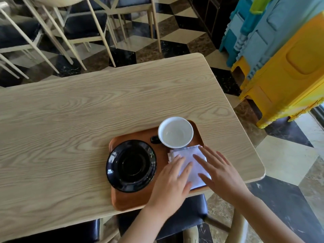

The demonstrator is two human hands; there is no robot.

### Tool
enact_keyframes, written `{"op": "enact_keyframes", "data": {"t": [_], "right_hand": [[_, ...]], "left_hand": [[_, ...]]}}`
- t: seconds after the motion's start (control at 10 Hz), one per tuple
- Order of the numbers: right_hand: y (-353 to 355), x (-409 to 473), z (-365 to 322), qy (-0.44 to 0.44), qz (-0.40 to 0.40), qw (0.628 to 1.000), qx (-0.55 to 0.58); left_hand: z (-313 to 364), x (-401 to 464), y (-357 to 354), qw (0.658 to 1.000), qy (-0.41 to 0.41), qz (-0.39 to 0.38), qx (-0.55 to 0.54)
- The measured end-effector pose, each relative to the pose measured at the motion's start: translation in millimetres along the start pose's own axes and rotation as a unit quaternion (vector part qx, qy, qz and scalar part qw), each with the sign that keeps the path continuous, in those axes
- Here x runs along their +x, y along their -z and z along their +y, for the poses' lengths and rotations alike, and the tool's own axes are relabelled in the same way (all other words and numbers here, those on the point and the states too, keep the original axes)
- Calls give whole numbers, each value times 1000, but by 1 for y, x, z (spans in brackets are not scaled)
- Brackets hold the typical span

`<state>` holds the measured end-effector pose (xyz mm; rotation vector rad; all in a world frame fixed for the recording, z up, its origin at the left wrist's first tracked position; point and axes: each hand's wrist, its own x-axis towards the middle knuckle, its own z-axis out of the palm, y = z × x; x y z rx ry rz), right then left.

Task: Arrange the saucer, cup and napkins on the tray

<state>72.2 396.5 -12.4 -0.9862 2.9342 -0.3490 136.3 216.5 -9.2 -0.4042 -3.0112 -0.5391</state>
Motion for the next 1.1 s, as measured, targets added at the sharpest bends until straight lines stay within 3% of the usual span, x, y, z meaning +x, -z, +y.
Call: {"op": "enact_keyframes", "data": {"t": [0.1, 0.2, 0.9, 1.0, 1.1], "right_hand": [[-11, -8, 8, 16, -55, 998, -39], [-13, -7, 5, 4, -66, 997, -29], [-17, -6, -29, 8, -64, 997, -45], [-8, 0, -30, 0, -98, 994, -42], [15, 6, -35, -23, -195, 981, -9]], "left_hand": [[4, -2, -19, 996, 41, -67, 39], [4, -2, -23, 994, 50, -87, 40], [-17, -24, -12, 991, 54, -110, 48], [-15, -20, -6, 991, 44, -116, 58], [-9, -13, 13, 973, 49, -222, 43]]}}
